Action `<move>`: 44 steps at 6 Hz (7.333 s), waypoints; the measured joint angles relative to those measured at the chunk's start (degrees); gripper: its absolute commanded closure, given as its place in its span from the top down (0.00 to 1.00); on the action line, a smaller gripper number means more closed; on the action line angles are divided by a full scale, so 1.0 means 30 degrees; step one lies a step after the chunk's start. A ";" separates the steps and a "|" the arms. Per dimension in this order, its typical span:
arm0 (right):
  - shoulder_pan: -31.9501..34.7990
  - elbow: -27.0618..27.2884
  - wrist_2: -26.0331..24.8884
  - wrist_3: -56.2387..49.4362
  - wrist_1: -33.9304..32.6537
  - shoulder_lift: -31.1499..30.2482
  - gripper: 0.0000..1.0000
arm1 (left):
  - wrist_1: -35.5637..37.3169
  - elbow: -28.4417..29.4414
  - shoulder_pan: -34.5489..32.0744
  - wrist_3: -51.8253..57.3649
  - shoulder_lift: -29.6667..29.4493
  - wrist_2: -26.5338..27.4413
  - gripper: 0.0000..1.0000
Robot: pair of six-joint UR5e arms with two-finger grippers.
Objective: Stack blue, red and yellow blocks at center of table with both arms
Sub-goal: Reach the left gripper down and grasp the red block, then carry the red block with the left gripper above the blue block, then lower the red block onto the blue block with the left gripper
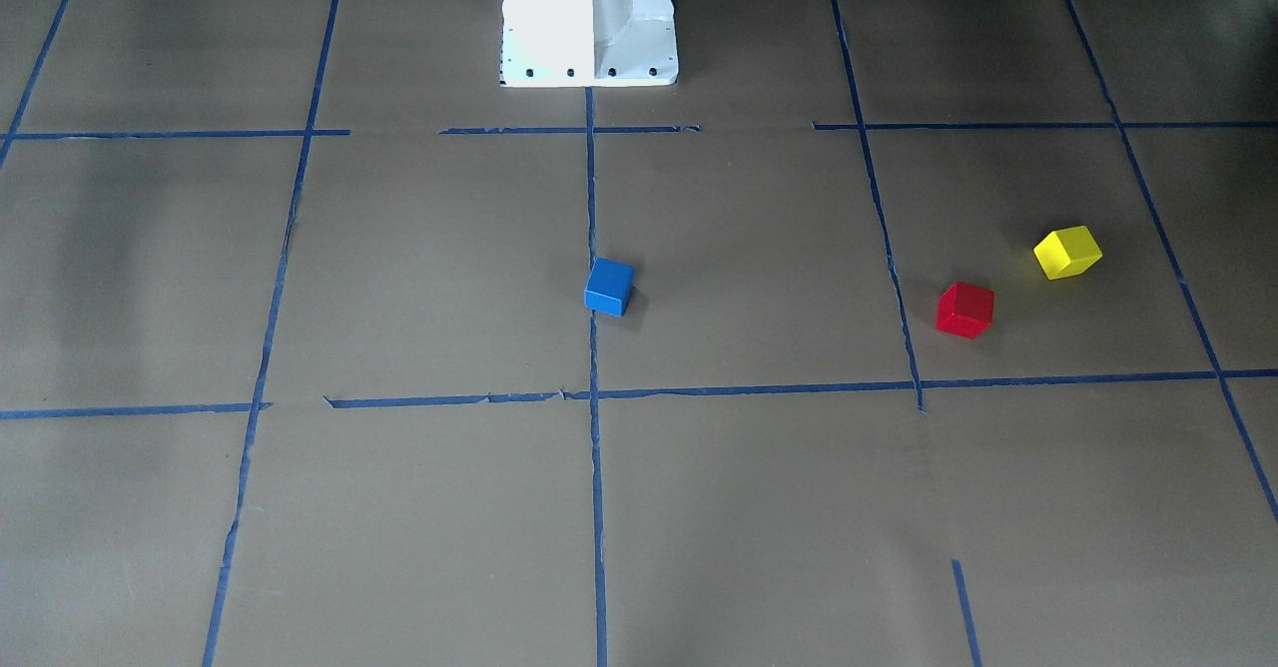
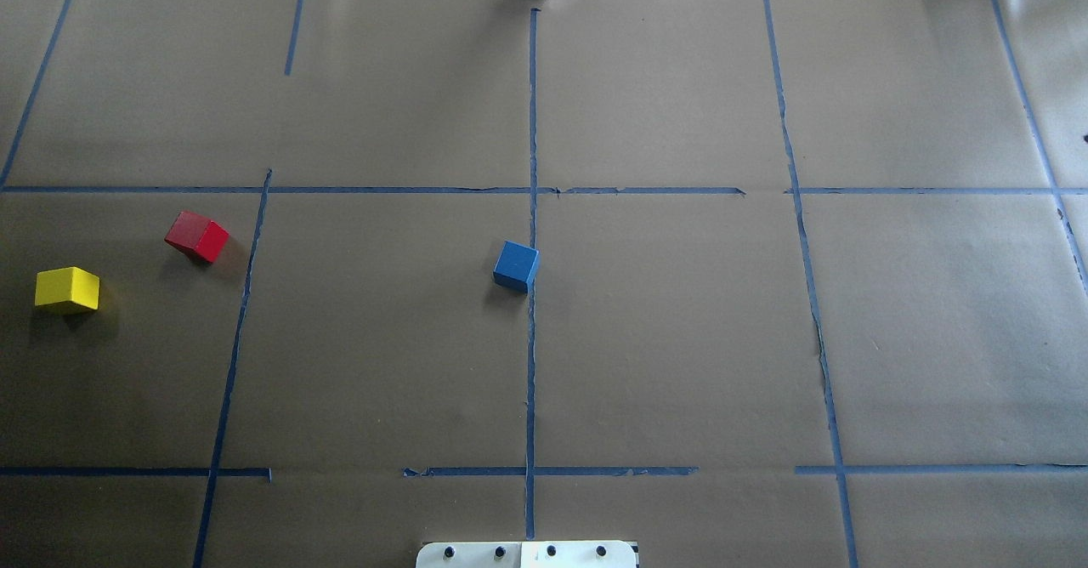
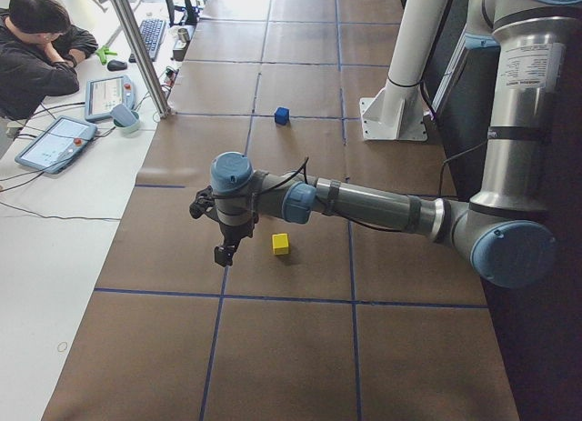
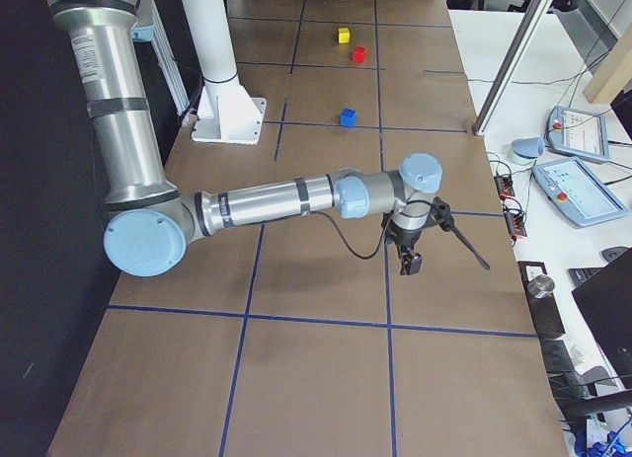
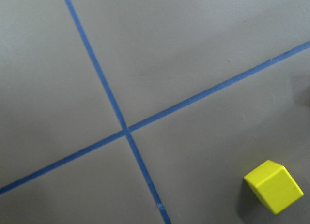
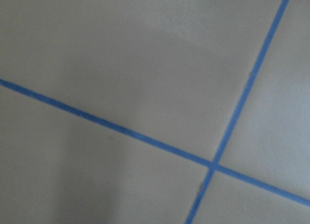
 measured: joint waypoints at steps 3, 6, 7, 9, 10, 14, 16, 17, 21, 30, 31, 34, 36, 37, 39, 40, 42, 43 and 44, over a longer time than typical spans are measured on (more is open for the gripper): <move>0.1937 0.1586 0.0100 -0.0347 0.0109 -0.3899 1.00 | -0.3400 -0.0317 0.4155 -0.5398 -0.0143 0.0090 1.00; 0.1972 0.1902 0.0098 0.0345 0.0139 -0.4255 1.00 | -0.8003 -0.0141 0.9541 -1.3349 -0.0453 0.2655 1.00; 0.1972 0.1899 0.0098 0.0347 0.0140 -0.4264 1.00 | -0.8197 -0.0090 1.0433 -1.4879 -0.0731 0.3221 1.00; 0.1973 0.1870 0.0098 0.0344 0.0119 -0.4278 1.00 | -0.8264 0.0096 1.1151 -1.6274 -0.0966 0.3955 1.00; 0.1973 0.1852 0.0098 0.0335 0.0120 -0.4288 1.00 | -0.8277 0.0440 1.1364 -1.6642 -0.1256 0.4382 1.00; 0.1973 0.1820 0.0070 0.0214 0.0139 -0.4322 1.00 | -0.8311 0.2205 1.1768 -1.6991 -0.2397 0.4669 1.00; 0.1973 0.1806 0.0069 0.0188 0.0141 -0.4325 1.00 | -0.8308 0.2780 1.1943 -1.6933 -0.2850 0.4670 0.47; 0.1973 0.1803 0.0069 0.0175 0.0141 -0.4325 1.00 | -0.8312 0.2879 1.1964 -1.6902 -0.2991 0.4670 0.25; 0.1973 0.1852 0.0069 0.0168 0.0141 -0.4363 1.00 | -0.8015 0.2103 1.1956 -1.7622 -0.3921 0.4726 0.22; 0.1973 0.1773 0.0069 0.0276 0.0959 -0.4887 1.00 | 0.0482 0.3488 1.8112 -2.2407 -1.5200 1.0089 0.27; 0.1973 0.1762 0.0069 0.0263 0.0960 -0.4944 1.00 | 0.0510 0.4100 1.8253 -2.2360 -1.5602 1.0143 0.27; 0.1972 0.1764 0.0069 0.0305 0.0961 -0.4969 1.00 | 0.0498 0.4413 1.8334 -2.2206 -1.5662 1.0127 0.37; 0.1973 0.1793 0.0069 0.0335 0.0961 -0.4970 1.00 | 0.0492 0.4445 1.8350 -2.2166 -1.5651 1.0098 0.43; 0.1972 0.1799 0.0069 0.0340 0.0961 -0.4970 1.00 | 0.0482 0.4451 1.8405 -2.2160 -1.5657 1.0092 0.43; 0.1973 0.1782 0.0069 0.0342 0.0961 -0.4981 1.00 | 0.0461 0.4523 1.8516 -2.2136 -1.5719 1.0091 0.47; 0.1973 0.1776 0.0069 0.0343 0.0961 -0.4991 1.00 | 0.0461 0.4555 1.8532 -2.2131 -1.5728 1.0091 0.57; 0.1972 0.1773 0.0069 0.0343 0.0961 -0.5009 1.00 | 0.0412 0.4640 1.8538 -2.2128 -1.5800 1.0069 0.99; 0.1973 0.1772 0.0069 0.0343 0.0961 -0.5020 1.00 | 0.0359 0.4635 1.8526 -2.2120 -1.5824 1.0070 0.99; 0.1973 0.1778 0.0069 0.0343 0.0961 -0.5025 1.00 | 0.0321 0.4566 1.8464 -2.2097 -1.5842 1.0075 0.99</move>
